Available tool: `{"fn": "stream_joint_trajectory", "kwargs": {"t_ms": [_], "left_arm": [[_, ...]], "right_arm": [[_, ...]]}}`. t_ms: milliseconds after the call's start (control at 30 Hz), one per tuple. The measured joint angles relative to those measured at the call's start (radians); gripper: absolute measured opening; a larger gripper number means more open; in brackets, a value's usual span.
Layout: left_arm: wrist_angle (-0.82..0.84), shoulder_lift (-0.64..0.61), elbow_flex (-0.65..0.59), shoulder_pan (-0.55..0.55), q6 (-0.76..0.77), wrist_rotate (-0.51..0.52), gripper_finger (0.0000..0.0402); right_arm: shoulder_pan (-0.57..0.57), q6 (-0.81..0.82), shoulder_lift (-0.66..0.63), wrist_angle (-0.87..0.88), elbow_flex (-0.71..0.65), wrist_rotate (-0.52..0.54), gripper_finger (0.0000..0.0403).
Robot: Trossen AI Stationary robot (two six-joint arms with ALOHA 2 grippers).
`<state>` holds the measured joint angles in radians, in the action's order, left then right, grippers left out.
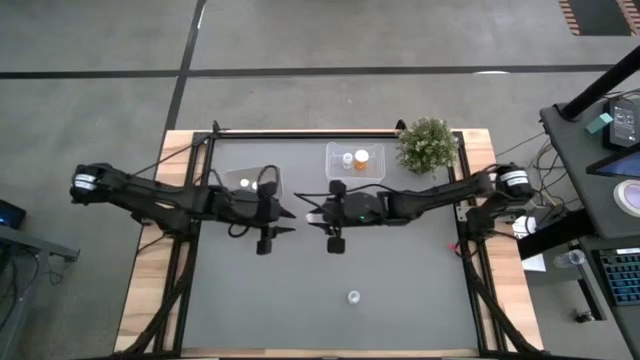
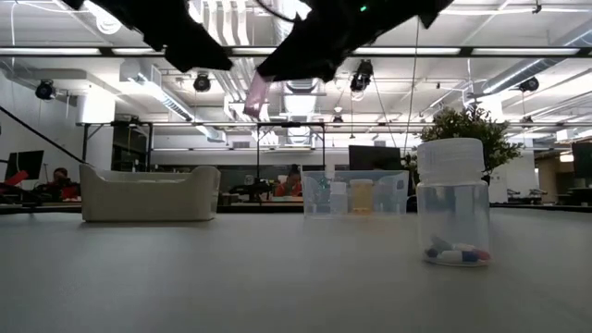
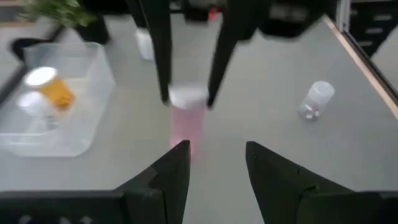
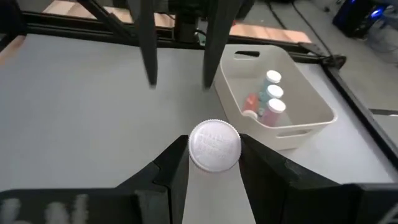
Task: Pick and place medicine bottles into bin by pill shape (circle, oval)
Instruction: Put the small pink pill bottle into the gray bin
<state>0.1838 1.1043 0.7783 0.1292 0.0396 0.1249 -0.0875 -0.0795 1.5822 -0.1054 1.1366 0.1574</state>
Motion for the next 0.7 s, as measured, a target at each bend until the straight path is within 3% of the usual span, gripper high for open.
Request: {"fn": "stream_joint_trajectory", "kwargs": {"t_ms": [200,333,567,700], "left_arm": [[0.132,-0.142,0.0,0.004,0.009,0.066,0.0141],[0.128,-0.209,0.0,0.004,-0.017,0.068,0.0141],[0.12,-0.264,0.0,0.004,-0.028,0.071,0.0141],[0.122,-0.269,0.0,0.004,-0.033,0.072,0.0141]], "right_arm": [[0.04,0.001,0.142,0.003,0.084,-0.055,0.0123],[0.058,0.017,0.241,0.002,0.145,-0.059,0.0123],[0.072,0.035,0.37,0.074,0.267,-0.065,0.0123],[0.073,0.056,0.41,0.103,0.304,-0.123,0.0123]]}}
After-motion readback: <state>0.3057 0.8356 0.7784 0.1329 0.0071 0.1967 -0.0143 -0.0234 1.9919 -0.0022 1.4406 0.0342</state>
